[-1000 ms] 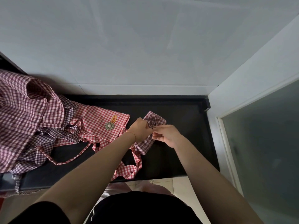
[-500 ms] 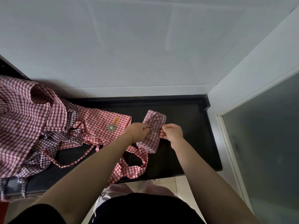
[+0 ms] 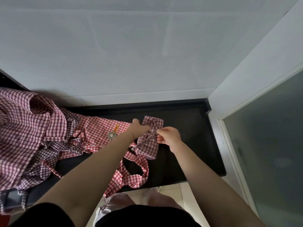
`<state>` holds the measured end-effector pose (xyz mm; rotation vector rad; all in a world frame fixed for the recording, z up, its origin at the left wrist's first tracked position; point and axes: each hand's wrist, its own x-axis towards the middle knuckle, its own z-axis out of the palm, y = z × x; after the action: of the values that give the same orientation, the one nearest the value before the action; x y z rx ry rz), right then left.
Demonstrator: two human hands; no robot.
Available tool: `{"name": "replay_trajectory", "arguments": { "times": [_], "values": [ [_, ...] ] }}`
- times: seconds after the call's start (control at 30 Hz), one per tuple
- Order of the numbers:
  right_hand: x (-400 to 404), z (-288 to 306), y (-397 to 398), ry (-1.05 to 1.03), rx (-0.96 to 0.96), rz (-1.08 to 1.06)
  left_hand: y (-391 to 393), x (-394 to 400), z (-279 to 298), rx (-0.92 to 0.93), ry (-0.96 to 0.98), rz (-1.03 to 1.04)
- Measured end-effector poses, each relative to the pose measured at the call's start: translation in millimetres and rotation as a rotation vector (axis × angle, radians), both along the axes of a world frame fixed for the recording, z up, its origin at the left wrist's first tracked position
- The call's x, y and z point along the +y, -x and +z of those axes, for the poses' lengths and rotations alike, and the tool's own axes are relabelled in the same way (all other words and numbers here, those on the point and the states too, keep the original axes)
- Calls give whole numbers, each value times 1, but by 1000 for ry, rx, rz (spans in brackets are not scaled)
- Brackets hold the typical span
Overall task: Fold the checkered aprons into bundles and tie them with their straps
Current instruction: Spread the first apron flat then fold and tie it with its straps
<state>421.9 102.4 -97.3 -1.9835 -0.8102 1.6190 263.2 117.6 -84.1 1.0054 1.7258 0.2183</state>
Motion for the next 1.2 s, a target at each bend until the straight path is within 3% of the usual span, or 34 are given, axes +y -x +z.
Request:
{"name": "replay_trajectory", "arguments": {
  "times": [0.23,0.4,0.53,0.67,0.8,0.93,1.03,1.2],
  "values": [
    [5,-1,-9,-27,8,16,-10,2,-23,-320,157,291],
    [14,40,-26,-162,259,-46,-10,2,9,-567,32,361],
    [31,102,-22,-293,389,66,4,3,67,-732,-104,379],
    [49,181,9,-449,341,193,27,5,147,-788,-331,405],
    [55,263,56,-660,273,312,60,7,229,-725,-532,354],
    [51,337,113,-862,205,323,104,-2,305,-673,-748,424],
    [56,379,152,-1029,43,289,132,-12,352,-686,-901,478],
    [56,434,199,-1189,-137,235,163,-27,402,-704,-1138,488]
  ]
}}
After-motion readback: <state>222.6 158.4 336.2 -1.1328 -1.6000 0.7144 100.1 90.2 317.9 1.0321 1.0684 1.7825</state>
